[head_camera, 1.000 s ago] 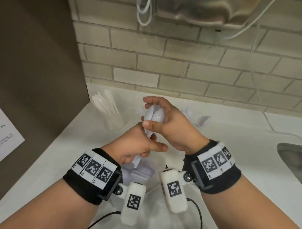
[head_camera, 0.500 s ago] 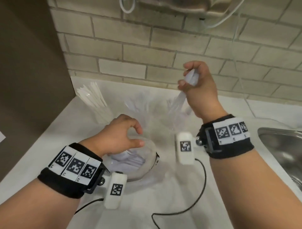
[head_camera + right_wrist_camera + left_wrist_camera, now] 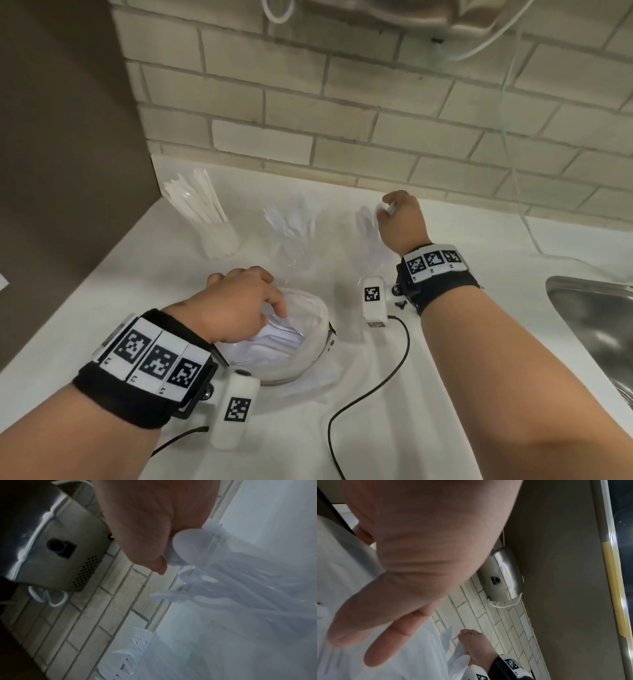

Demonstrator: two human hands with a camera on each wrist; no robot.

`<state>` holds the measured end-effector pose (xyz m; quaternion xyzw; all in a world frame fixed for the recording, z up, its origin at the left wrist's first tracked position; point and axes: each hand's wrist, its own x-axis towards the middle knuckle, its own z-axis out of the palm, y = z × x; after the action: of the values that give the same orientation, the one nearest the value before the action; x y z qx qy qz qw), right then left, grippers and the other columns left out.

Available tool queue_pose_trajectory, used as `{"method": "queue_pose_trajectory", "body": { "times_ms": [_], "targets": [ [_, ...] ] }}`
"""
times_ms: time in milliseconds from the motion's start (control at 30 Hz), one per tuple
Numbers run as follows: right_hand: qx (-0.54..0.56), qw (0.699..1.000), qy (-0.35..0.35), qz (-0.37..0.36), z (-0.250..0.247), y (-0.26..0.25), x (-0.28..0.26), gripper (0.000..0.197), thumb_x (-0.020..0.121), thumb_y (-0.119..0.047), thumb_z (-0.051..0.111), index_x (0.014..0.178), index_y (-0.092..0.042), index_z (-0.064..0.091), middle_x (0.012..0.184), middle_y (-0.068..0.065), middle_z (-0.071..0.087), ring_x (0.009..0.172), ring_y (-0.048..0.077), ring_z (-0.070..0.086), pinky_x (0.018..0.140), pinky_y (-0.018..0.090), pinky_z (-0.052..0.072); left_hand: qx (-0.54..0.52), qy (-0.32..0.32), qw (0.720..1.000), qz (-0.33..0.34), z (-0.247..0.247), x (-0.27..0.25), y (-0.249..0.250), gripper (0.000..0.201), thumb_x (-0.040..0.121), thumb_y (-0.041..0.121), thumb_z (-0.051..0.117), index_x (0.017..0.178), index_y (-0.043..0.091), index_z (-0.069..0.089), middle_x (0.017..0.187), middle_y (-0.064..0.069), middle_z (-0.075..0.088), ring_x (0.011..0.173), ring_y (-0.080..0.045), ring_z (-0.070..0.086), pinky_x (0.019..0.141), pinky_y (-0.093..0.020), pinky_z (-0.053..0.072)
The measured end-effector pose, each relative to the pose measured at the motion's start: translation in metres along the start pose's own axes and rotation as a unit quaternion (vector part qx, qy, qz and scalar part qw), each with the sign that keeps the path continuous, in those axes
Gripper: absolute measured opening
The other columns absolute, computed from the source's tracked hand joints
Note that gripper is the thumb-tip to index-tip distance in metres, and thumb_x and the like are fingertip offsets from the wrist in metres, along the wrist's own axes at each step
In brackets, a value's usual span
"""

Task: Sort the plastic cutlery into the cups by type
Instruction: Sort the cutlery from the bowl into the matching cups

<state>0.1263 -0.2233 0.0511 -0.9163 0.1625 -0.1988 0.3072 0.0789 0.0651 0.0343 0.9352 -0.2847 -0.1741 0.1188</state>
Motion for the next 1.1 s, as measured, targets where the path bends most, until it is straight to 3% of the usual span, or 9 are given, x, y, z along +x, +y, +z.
{"method": "queue_pose_trajectory", "body": {
  "times_ms": [100, 267, 400, 533, 667, 800, 867, 967, 1100],
  "targets": [
    [-0.059, 0.997, -0.041, 0.001, -0.001, -0.005, 0.004, 0.038, 0.097, -0.009, 0.04, 0.135, -0.001, 0.043, 0.136, 0.02, 0.045, 0.12, 0.031, 0.05, 0.099, 0.028, 0.036, -0.007, -0.006, 1.0, -0.004, 0.001, 0.002, -0.003, 0.032, 0.089, 0.021, 0.055, 0.104, 0.049, 0.063, 0.149, 0.013, 0.029, 0.135, -0.012, 0.029, 0.106, -0.034, 0.018],
    [-0.149, 0.982, -0.096, 0.057, 0.002, -0.016, 0.001, 0.044, 0.094, -0.015, 0.042, 0.131, 0.007, 0.034, 0.132, 0.026, 0.044, 0.119, 0.042, 0.05, 0.101, 0.054, 0.04, 0.004, -0.023, 1.0, -0.013, 0.007, 0.004, -0.004, 0.04, 0.089, 0.015, 0.054, 0.107, 0.049, 0.061, 0.15, 0.01, 0.027, 0.134, -0.016, 0.032, 0.106, -0.036, 0.023],
    [-0.188, 0.98, -0.061, 0.024, -0.007, -0.028, -0.007, 0.05, 0.094, -0.012, 0.045, 0.139, 0.003, 0.029, 0.137, 0.023, 0.041, 0.125, 0.037, 0.045, 0.101, 0.044, 0.041, 0.001, -0.037, 0.999, -0.001, 0.006, -0.005, -0.015, 0.046, 0.084, 0.019, 0.061, 0.115, 0.052, 0.058, 0.153, 0.008, 0.023, 0.134, -0.018, 0.036, 0.11, -0.038, 0.032],
    [-0.18, 0.978, -0.045, -0.095, -0.02, -0.064, -0.043, 0.042, 0.095, -0.015, 0.047, 0.135, -0.003, 0.047, 0.139, 0.016, 0.043, 0.123, 0.03, 0.049, 0.106, 0.032, 0.035, -0.033, -0.021, 0.999, -0.001, 0.005, -0.018, -0.03, 0.041, 0.085, 0.018, 0.062, 0.117, 0.044, 0.062, 0.152, 0.005, 0.022, 0.13, -0.014, 0.043, 0.103, -0.018, 0.032],
    [-0.121, 0.961, -0.164, -0.186, 0.002, -0.102, -0.11, 0.024, 0.088, -0.015, 0.055, 0.107, -0.016, 0.071, 0.114, 0.002, 0.067, 0.104, 0.02, 0.062, 0.088, 0.022, 0.042, -0.044, 0.022, 0.999, -0.021, 0.012, -0.021, -0.036, 0.034, 0.088, 0.021, 0.057, 0.117, 0.036, 0.064, 0.151, -0.003, 0.026, 0.133, -0.014, 0.04, 0.105, -0.02, 0.033],
    [-0.215, 0.876, -0.369, -0.223, 0.047, -0.104, -0.158, 0.024, 0.086, -0.019, 0.058, 0.106, -0.01, 0.069, 0.107, 0.006, 0.068, 0.098, 0.023, 0.063, 0.083, 0.026, 0.048, -0.007, -0.035, 0.998, -0.056, 0.017, -0.024, -0.034, 0.075, 0.074, 0.031, 0.072, 0.141, 0.038, 0.038, 0.149, -0.005, 0.019, 0.125, -0.022, 0.049, 0.102, -0.031, 0.044],
    [-0.267, 0.851, -0.401, -0.211, 0.061, -0.096, -0.165, 0.032, 0.083, -0.027, 0.066, 0.107, -0.006, 0.063, 0.1, 0.007, 0.063, 0.096, 0.026, 0.062, 0.075, 0.026, 0.046, 0.014, -0.081, 0.993, -0.084, 0.018, -0.028, -0.035, 0.097, 0.066, 0.041, 0.078, 0.146, 0.042, 0.022, 0.144, -0.005, 0.021, 0.113, -0.026, 0.057, 0.097, -0.034, 0.049],
    [-0.268, 0.857, -0.39, -0.205, 0.07, -0.09, -0.168, 0.04, 0.08, -0.031, 0.071, 0.108, -0.007, 0.057, 0.097, 0.006, 0.058, 0.095, 0.024, 0.06, 0.07, 0.026, 0.038, 0.002, -0.11, 0.989, -0.099, 0.023, -0.032, -0.036, 0.108, 0.06, 0.052, 0.079, 0.145, 0.046, 0.012, 0.131, -0.005, 0.028, 0.102, -0.027, 0.06, 0.092, -0.037, 0.053],
    [-0.258, 0.862, -0.386, -0.201, 0.071, -0.091, -0.166, 0.02, 0.087, -0.029, 0.061, 0.096, -0.011, 0.057, 0.087, 0.003, 0.058, 0.089, 0.024, 0.058, 0.07, 0.027, 0.035, -0.025, -0.084, 0.993, -0.08, 0.024, -0.03, -0.033, 0.112, 0.065, 0.049, 0.079, 0.149, 0.036, 0.006, 0.134, -0.011, 0.032, 0.105, -0.029, 0.06, 0.093, -0.036, 0.051]
  ]
}}
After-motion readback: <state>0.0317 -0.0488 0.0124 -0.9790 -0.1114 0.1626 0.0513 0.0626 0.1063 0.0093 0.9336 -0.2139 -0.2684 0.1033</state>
